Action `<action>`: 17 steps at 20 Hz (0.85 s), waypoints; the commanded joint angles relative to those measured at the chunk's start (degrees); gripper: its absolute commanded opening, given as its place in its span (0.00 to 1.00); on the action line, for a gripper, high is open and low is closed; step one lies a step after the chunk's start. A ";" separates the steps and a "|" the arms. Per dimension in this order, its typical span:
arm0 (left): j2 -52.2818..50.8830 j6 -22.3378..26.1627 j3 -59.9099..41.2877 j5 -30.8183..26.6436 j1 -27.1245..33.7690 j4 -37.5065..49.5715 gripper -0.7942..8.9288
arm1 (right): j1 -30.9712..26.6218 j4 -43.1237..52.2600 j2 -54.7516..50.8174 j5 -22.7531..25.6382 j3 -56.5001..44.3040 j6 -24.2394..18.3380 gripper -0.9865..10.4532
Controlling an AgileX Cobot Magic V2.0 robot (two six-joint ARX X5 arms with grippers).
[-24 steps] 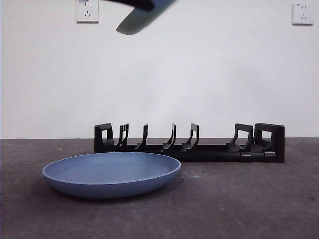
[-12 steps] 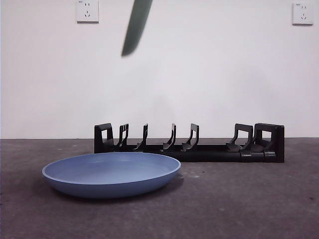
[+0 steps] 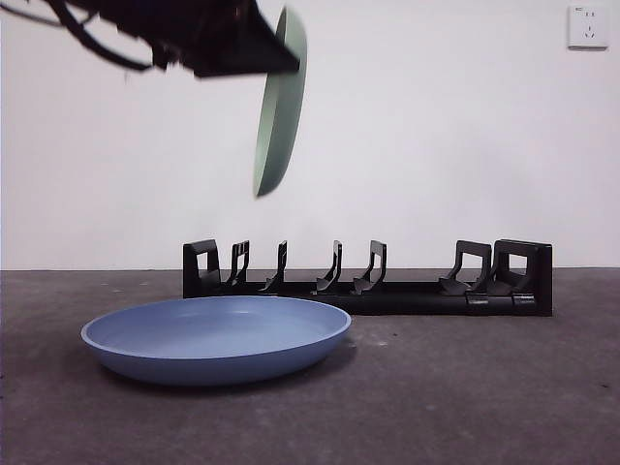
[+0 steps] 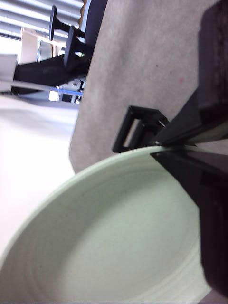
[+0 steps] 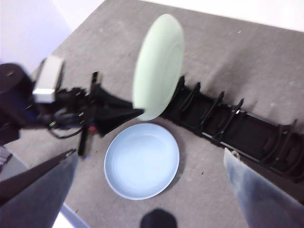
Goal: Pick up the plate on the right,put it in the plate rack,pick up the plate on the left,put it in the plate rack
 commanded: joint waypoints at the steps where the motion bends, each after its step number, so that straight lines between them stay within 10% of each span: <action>1: 1.90 -1.31 0.17 1.07 1.22 1.18 0.07 | 0.87 -1.36 0.15 0.24 -1.18 -0.35 0.55; 17: 13.38 2.45 4.46 4.70 6.01 -5.81 0.07 | 1.70 -1.25 0.17 4.07 -9.16 -0.87 0.55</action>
